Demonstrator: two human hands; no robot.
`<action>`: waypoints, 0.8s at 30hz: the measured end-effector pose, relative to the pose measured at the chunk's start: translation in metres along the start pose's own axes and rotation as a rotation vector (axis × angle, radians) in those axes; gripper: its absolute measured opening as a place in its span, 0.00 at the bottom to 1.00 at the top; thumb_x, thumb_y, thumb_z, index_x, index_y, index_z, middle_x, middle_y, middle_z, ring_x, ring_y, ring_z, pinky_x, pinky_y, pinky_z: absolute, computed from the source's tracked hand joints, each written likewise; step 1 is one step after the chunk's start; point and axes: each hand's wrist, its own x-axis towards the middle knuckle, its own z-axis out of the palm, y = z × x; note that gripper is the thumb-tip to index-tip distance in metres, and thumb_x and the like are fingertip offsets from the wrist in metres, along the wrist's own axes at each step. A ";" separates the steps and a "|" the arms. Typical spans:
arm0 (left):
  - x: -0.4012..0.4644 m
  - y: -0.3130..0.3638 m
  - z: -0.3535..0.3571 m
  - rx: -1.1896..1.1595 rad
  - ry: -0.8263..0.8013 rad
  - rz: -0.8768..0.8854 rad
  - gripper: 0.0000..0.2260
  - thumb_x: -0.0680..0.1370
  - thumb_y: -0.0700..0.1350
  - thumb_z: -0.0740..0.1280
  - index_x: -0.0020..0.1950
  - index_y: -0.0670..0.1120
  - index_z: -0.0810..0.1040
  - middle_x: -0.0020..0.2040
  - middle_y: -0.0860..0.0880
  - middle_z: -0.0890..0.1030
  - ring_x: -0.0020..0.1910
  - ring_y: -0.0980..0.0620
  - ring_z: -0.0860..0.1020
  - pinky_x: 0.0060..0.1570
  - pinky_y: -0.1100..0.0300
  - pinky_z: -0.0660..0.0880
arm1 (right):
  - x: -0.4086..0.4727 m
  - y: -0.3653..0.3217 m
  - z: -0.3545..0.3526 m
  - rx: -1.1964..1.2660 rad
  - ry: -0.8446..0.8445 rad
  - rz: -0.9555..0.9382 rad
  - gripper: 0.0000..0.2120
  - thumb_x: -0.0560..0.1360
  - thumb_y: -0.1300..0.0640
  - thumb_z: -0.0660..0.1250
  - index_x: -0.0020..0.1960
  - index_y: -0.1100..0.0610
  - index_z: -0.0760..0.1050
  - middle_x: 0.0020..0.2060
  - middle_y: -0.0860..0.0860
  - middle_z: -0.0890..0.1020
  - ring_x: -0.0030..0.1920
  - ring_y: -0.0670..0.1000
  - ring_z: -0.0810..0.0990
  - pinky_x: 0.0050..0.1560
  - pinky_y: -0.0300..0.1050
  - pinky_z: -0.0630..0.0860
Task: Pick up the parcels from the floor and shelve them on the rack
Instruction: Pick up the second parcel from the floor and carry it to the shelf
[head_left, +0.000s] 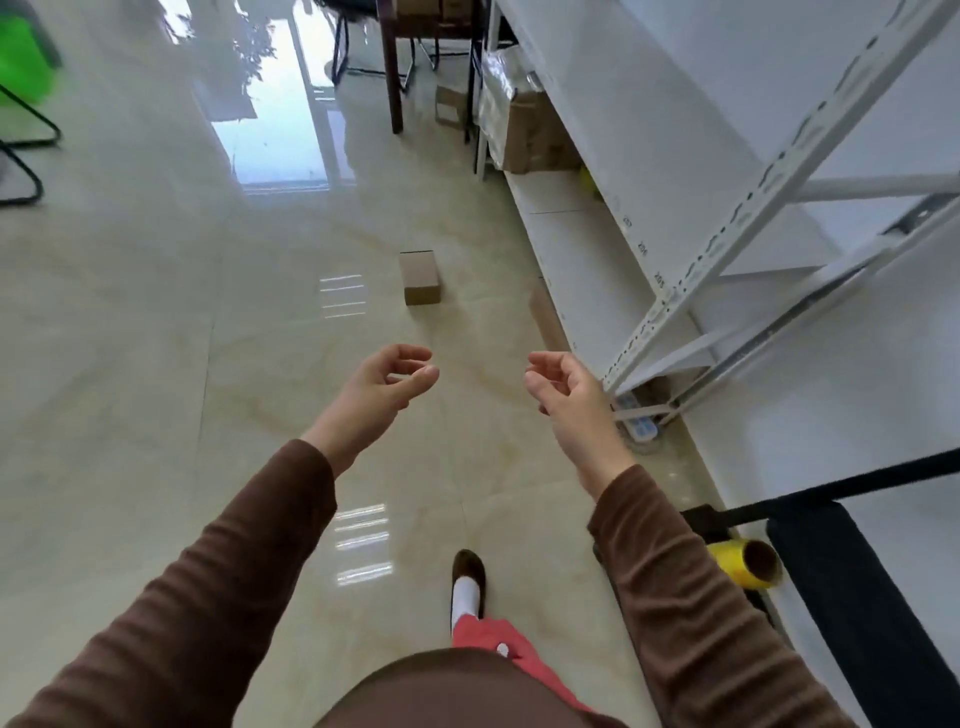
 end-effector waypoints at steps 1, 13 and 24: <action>0.020 0.005 -0.009 0.006 0.006 -0.009 0.13 0.81 0.51 0.70 0.65 0.51 0.79 0.55 0.52 0.81 0.63 0.42 0.81 0.59 0.55 0.76 | 0.023 -0.005 0.006 -0.001 -0.010 0.007 0.10 0.81 0.58 0.67 0.62 0.52 0.78 0.54 0.49 0.83 0.53 0.46 0.80 0.50 0.34 0.73; 0.216 0.030 -0.166 -0.027 0.210 -0.116 0.12 0.81 0.51 0.70 0.63 0.53 0.81 0.56 0.51 0.82 0.62 0.45 0.82 0.59 0.54 0.77 | 0.276 -0.088 0.150 -0.050 -0.218 0.009 0.12 0.81 0.58 0.67 0.64 0.57 0.78 0.51 0.48 0.81 0.49 0.43 0.79 0.47 0.33 0.74; 0.439 0.065 -0.348 -0.007 0.135 -0.128 0.10 0.81 0.51 0.69 0.62 0.53 0.80 0.53 0.52 0.81 0.55 0.51 0.81 0.60 0.53 0.76 | 0.473 -0.168 0.300 -0.005 -0.113 0.075 0.14 0.81 0.58 0.67 0.65 0.57 0.77 0.53 0.50 0.81 0.50 0.44 0.79 0.49 0.34 0.74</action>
